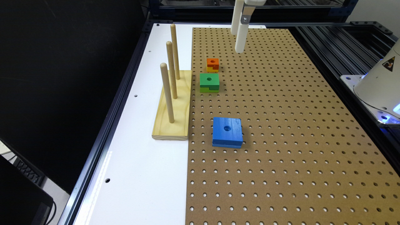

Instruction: Pick up green block.

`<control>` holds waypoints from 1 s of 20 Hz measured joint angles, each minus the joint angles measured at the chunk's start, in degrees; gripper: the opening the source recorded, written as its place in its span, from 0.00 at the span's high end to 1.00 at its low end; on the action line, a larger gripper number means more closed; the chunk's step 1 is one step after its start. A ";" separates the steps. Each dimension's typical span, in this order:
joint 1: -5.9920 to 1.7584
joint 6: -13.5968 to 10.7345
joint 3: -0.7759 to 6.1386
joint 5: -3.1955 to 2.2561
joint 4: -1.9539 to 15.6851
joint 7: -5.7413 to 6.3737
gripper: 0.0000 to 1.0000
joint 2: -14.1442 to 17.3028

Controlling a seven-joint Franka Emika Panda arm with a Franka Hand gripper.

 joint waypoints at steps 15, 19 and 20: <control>-1.36 0.00 -0.02 -0.29 4.77 -0.48 0.00 4.64; -1.64 0.00 -0.13 -0.38 4.80 -0.68 0.00 4.64; -1.77 0.00 -0.13 -0.39 4.81 -0.77 0.00 4.64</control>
